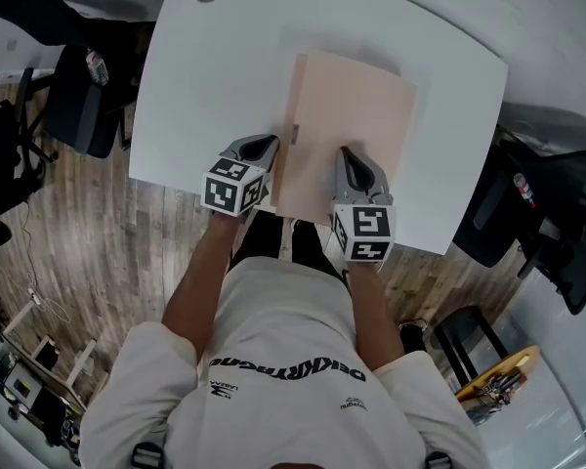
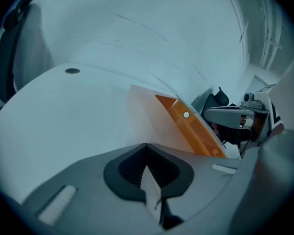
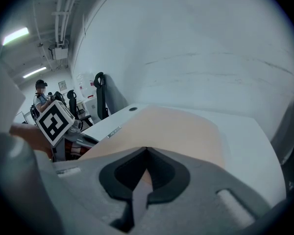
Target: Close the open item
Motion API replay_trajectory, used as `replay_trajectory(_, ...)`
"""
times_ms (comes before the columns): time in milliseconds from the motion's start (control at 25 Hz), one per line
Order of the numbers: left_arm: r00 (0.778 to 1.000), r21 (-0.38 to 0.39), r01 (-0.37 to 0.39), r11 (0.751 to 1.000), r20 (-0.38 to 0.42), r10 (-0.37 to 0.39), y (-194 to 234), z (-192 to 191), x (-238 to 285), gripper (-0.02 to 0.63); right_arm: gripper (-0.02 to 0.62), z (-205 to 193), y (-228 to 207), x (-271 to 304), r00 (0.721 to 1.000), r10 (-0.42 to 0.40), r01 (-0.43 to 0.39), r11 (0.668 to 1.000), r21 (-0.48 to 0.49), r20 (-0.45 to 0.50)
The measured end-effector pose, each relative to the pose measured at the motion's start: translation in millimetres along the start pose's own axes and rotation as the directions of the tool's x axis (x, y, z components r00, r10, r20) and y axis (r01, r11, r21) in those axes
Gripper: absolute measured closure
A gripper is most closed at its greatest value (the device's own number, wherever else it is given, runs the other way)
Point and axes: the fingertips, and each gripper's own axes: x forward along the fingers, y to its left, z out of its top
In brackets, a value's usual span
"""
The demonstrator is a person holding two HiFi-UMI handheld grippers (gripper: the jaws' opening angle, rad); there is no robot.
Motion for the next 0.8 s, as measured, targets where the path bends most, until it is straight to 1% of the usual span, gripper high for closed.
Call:
replay_trajectory(160, 1.000, -0.004, -0.002, 1.000, 0.007, 0.003, -1, -1, 0, 0.604, 0.595, -2, 6, 4, 1.000, 0.015, -0.015, 1.000, -0.002, -0.014)
replay_trajectory(800, 0.999, 0.006, 0.035, 0.999, -0.001, -0.035, -4, -3, 0, 0.604, 0.595, -9, 23, 23, 0.997, 0.048, -0.048, 0.999, 0.000, -0.059)
